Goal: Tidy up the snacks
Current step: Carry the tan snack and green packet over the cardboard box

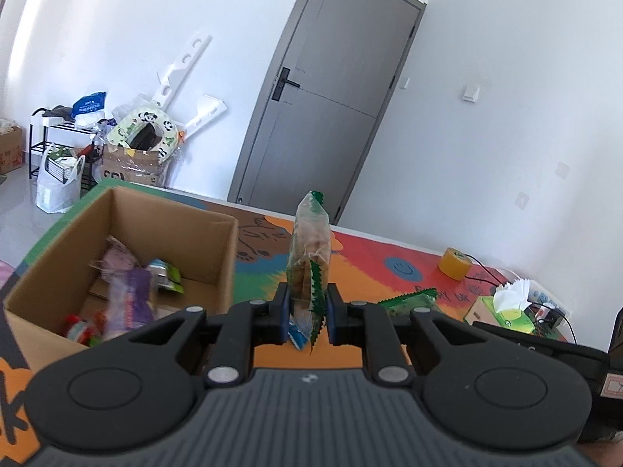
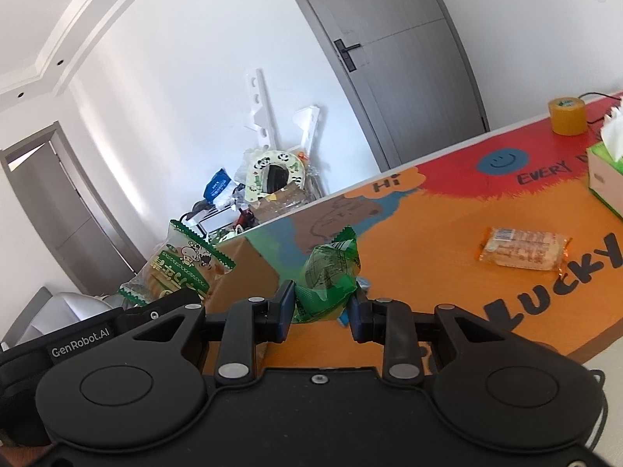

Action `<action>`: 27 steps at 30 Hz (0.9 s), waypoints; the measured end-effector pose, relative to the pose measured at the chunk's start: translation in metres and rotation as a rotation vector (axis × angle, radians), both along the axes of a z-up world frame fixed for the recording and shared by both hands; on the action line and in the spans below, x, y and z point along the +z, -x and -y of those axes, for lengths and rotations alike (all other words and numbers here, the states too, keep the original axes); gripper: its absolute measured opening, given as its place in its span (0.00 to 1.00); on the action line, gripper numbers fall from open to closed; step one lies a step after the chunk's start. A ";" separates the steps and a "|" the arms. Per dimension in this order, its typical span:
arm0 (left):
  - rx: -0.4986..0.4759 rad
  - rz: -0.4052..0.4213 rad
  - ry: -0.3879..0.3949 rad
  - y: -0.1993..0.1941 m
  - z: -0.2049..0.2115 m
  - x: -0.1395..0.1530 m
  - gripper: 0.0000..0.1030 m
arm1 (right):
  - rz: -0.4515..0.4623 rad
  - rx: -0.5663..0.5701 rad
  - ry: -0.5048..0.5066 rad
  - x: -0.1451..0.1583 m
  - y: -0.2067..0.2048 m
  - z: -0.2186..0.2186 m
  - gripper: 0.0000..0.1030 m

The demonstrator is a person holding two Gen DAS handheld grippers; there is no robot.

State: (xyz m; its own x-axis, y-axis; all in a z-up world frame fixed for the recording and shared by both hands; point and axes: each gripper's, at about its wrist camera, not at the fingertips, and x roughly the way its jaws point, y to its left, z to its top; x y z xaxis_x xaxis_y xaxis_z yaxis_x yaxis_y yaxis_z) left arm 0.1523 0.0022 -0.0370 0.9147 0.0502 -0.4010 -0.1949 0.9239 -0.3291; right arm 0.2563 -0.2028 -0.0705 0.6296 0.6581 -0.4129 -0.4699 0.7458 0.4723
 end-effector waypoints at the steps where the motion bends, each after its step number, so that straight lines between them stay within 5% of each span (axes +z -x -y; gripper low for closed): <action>1: 0.006 0.003 0.001 0.002 -0.003 0.001 0.16 | 0.004 0.004 0.001 0.001 0.002 -0.002 0.29; 27: 0.154 0.037 0.038 0.032 -0.090 0.018 0.16 | 0.097 0.139 0.041 0.038 0.012 -0.089 0.29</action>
